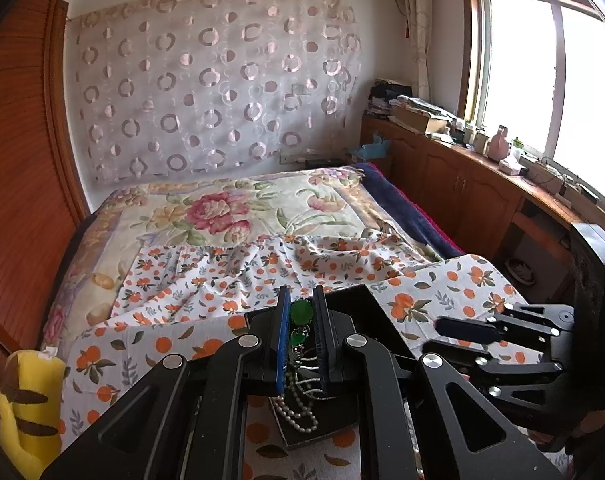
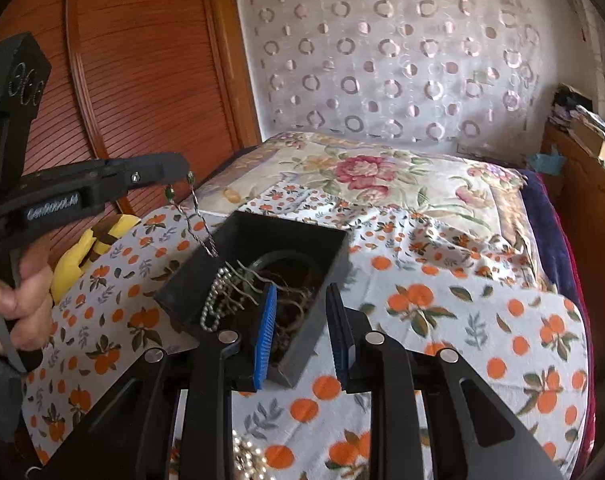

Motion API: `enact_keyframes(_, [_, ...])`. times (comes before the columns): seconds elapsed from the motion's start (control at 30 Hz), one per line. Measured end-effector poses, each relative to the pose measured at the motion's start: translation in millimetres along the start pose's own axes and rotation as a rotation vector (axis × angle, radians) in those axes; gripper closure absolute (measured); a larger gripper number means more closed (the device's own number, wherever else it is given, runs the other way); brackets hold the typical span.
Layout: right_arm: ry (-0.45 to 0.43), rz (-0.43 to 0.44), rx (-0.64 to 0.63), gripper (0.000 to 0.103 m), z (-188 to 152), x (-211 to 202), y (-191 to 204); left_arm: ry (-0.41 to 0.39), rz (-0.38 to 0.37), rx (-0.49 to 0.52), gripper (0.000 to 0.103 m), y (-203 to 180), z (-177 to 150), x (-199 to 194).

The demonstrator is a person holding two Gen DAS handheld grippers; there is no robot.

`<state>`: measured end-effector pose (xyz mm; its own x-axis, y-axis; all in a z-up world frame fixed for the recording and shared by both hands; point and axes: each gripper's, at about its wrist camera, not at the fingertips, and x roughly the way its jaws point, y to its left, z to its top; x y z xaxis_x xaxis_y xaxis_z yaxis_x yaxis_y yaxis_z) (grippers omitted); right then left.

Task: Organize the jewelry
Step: 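Open both grippers to drop the chain and pendant into the box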

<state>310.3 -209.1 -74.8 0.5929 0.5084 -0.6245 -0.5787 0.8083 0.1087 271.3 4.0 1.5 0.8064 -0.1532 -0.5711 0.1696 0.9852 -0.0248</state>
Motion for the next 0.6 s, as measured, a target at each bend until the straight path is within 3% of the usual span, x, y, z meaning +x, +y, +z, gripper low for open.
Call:
enact_keyframes(0.53, [0.015, -0.041, 0.028, 0.075, -26, -9, -14, 0.017, 0.016, 0.019, 0.092, -5, 9, 19])
enact_keyframes(0.57, [0.016, -0.042, 0.027, 0.075, -26, -10, -13, 0.020, 0.020, 0.014, 0.089, -4, 8, 21])
enact_keyframes(0.6, [0.016, -0.044, 0.026, 0.075, -27, -10, -12, 0.023, 0.021, 0.010, 0.077, -3, 8, 21])
